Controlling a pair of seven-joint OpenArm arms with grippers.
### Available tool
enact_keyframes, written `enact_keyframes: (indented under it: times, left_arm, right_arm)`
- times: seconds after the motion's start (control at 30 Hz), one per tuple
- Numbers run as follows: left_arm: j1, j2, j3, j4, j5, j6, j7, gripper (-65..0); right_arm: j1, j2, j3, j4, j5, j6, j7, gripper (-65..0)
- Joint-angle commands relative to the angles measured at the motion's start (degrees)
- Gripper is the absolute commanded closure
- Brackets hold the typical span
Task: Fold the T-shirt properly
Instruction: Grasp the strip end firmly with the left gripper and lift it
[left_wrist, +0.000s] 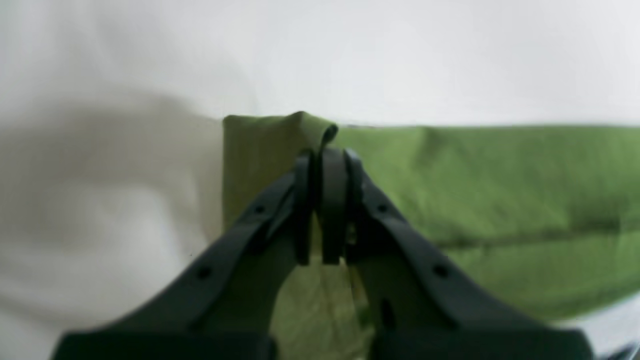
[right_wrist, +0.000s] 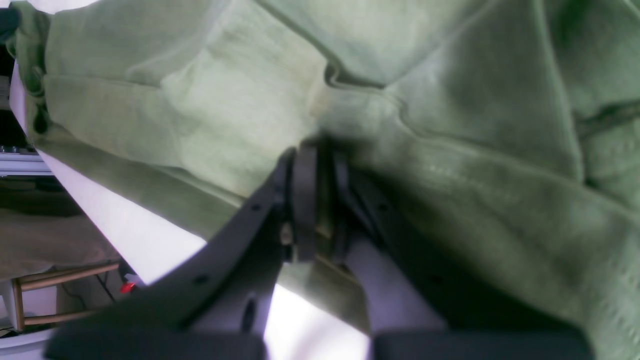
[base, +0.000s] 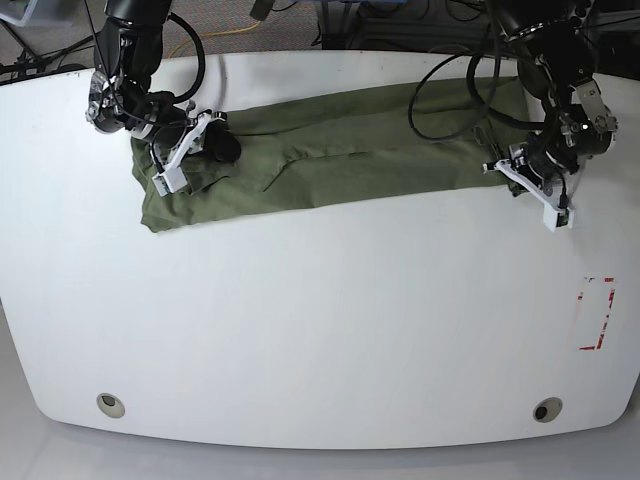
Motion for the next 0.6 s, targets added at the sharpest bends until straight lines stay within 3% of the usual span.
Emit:
enact_keyframes:
  times: [0.0,0.3,0.57]
  left_arm:
    - [-0.13,-0.55,0.1,1.91,-0.2,-3.37,1.56,0.0]
    - [-0.13,-0.47,0.28,3.85,-0.2,-18.23,4.28,0.0]
    - [-0.13,-0.38,5.38,3.85,-0.29,-24.95,4.37,0.0]
  right_arm:
    - [0.33,0.53,0.17,0.39,-1.28,-0.14,-0.83,-3.5]
    - [0.33,0.53,0.17,0.39,-1.28,-0.14,-0.92,-3.5]
    - [0.33,0.44,0.17,0.39,-1.28,-0.14,-0.92,-3.5]
